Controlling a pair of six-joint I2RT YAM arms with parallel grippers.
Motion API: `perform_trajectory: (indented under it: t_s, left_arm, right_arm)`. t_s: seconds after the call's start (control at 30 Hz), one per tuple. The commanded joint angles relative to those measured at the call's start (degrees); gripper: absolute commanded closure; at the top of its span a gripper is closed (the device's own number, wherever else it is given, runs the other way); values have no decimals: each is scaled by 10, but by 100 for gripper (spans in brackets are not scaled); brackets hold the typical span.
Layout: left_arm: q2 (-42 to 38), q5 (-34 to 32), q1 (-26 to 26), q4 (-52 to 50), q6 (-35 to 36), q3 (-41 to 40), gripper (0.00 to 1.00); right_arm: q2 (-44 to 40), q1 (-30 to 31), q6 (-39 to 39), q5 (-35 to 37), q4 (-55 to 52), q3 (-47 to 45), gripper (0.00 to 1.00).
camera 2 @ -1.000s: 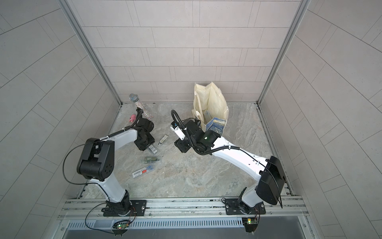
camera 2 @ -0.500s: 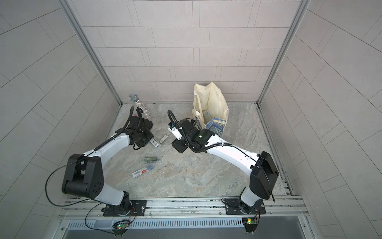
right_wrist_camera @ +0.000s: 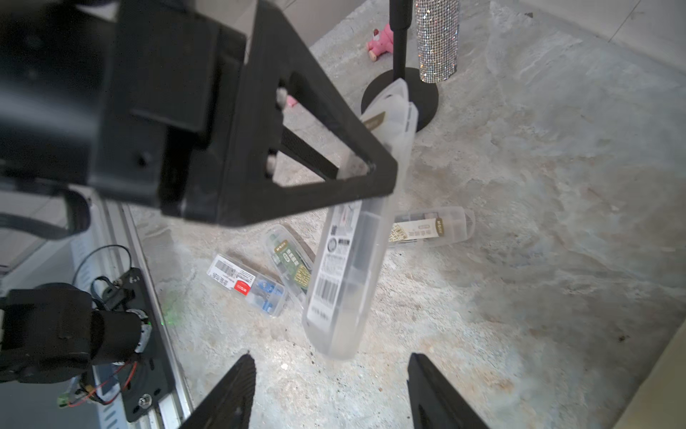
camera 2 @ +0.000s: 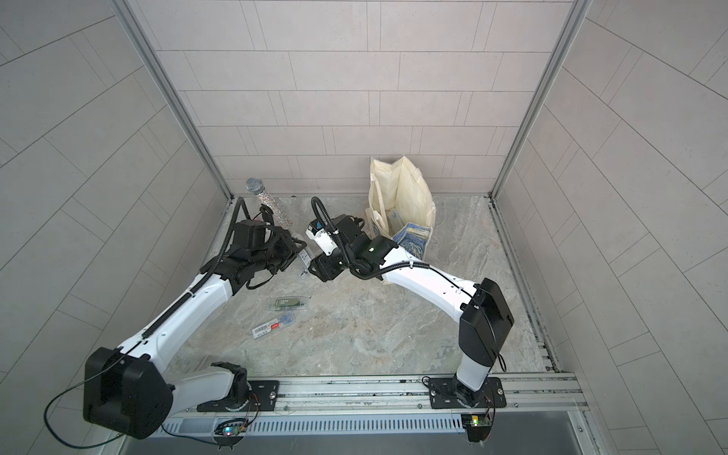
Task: Put the compass set into the canvas bag
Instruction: Place the compass set in the canvas bag.
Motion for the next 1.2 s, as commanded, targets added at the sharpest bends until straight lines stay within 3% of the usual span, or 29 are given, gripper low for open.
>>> perform_trajectory:
  t_s: [0.0,0.23,0.9,1.17]
  left_arm:
    - [-18,9,-13,39,-18,9,74]
    - [-20,9,-21,65,-34,4,75]
    - [-13,6,-22,68,-35,-3,75]
    - [-3,2,-22,66,-28,-13,70]
  right_arm:
    - [5,-18,43,-47,27,10,32]
    - [34,-20,54,-58,28,27,33]
    - [47,-20,62,-63,25,30,58]
    - [46,-20,56,-62,20,29,80]
